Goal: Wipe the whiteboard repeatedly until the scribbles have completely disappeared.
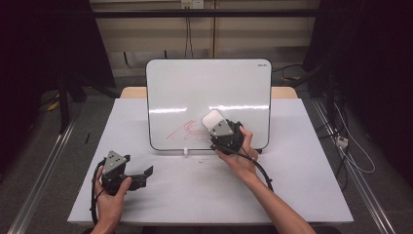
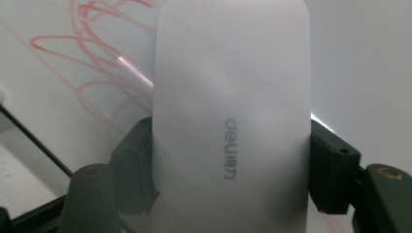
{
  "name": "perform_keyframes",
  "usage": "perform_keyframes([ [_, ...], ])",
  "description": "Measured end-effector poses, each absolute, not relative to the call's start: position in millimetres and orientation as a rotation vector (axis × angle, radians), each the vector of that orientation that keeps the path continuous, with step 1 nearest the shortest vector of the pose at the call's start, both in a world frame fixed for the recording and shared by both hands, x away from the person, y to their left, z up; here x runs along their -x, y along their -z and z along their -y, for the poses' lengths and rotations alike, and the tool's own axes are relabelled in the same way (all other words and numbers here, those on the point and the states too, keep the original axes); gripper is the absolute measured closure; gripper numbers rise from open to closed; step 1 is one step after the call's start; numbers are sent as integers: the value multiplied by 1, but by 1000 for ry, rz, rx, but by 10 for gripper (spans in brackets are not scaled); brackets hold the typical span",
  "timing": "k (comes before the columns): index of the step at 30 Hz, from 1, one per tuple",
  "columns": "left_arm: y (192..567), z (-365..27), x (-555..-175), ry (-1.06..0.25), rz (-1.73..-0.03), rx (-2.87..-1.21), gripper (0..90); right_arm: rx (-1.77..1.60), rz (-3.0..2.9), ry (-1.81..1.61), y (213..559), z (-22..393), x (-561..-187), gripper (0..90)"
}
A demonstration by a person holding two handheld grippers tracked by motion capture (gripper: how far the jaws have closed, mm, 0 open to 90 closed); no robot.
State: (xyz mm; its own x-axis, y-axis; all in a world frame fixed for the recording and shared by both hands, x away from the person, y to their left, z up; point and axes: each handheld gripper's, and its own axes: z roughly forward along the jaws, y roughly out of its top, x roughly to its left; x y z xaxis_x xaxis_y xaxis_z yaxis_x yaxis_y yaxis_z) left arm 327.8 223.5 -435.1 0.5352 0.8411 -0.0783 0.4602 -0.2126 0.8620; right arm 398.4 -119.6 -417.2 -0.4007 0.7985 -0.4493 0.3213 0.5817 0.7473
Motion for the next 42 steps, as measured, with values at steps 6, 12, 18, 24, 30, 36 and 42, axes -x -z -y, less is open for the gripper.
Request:
perform_keyframes([
  [6, 436, -223, -327, -522, -1075, -1850, 55, -954, -1948, -713, 412, 147, -399, 315],
  [12, 436, -223, -327, -523, -1079, -1852, 55, -991, -1934, -721, 411, 159, -399, 314],
  [18, 435, -222, -327, -524, -1078, -1854, 55, -993, -1924, -711, 412, 155, -398, 314],
  [24, 436, -221, -329, -520, -1074, -1859, 55, -942, -1947, -711, 418, 134, -396, 314],
  [30, 436, -221, -329, -519, -1072, -1854, 55, -913, -1975, -722, 422, 122, -393, 314],
  [36, 436, -222, -329, -517, -1076, -1851, 55, -869, -1972, -782, 428, 120, -391, 314],
  [42, 435, -223, -328, -520, -1070, -1853, 55, -850, -1961, -797, 429, 125, -391, 314],
])
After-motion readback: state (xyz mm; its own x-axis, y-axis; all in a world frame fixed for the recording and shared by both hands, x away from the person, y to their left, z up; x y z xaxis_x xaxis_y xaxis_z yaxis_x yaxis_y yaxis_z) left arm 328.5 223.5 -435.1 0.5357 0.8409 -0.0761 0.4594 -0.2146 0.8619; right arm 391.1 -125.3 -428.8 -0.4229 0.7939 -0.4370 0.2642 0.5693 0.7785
